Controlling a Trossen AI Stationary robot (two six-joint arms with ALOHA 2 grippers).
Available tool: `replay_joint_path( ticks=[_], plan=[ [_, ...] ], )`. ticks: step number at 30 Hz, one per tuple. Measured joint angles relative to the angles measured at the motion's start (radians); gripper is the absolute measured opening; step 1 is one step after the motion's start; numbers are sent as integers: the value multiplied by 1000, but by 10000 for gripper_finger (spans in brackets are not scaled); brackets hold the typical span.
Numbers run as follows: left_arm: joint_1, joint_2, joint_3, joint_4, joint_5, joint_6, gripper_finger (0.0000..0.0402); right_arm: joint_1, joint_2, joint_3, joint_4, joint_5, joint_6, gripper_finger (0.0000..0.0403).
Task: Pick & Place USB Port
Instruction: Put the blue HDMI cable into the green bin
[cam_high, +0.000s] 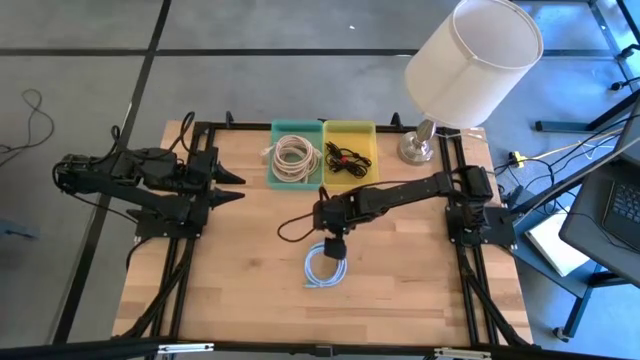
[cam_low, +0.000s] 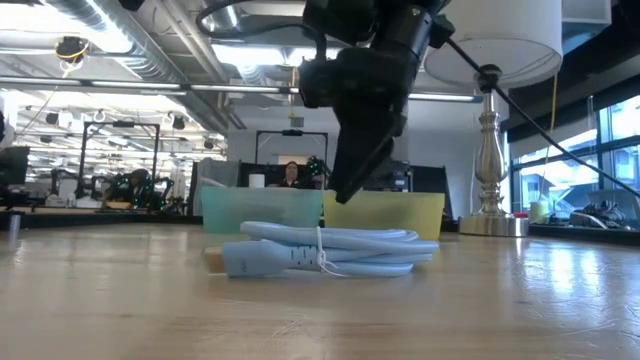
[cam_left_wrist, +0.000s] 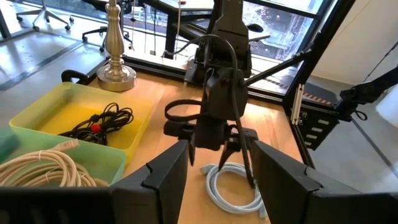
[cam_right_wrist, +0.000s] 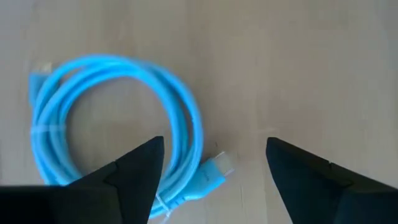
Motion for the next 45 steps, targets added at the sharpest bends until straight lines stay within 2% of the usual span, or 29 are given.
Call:
replay_joint_path(
  ticks=[9, 17, 21, 26, 28, 31, 33, 36, 37, 42, 45],
  plan=[
    [0, 0, 0, 0, -24, -2, 173, -7, 42, -1, -25, -65, -151, 296],
    [0, -4, 0, -1, -56, 17, 173, -4, 88, 2, 15, -87, -145, 296],
    [0, -10, -1, -3, -59, 20, 173, 7, 118, 5, 11, -134, -118, 296],
    [0, -15, -1, -3, -72, 27, 173, 30, 129, 6, 11, -99, -117, 293],
    [0, -15, -1, -7, -89, 31, 173, 35, 131, 14, 1, -62, -107, 278],
    [0, -16, -1, -7, -98, 44, 173, 35, 136, 36, -26, -37, -84, 225],
    [0, -16, -1, -7, -107, 44, 173, 35, 137, 37, -28, -9, -67, 166],
    [0, -16, -1, -8, -112, 45, 173, 35, 137, 37, -34, 24, -42, 52],
    [0, -16, -1, -7, -112, 45, 173, 37, 136, 38, -36, 29, -41, 34],
    [0, -15, -1, -3, -112, 37, 173, 54, 125, 44, -70, 89, -13, 33],
    [0, -15, -1, 1, -112, 10, 173, 77, 91, 81, -176, 207, -15, 33]
  ],
)
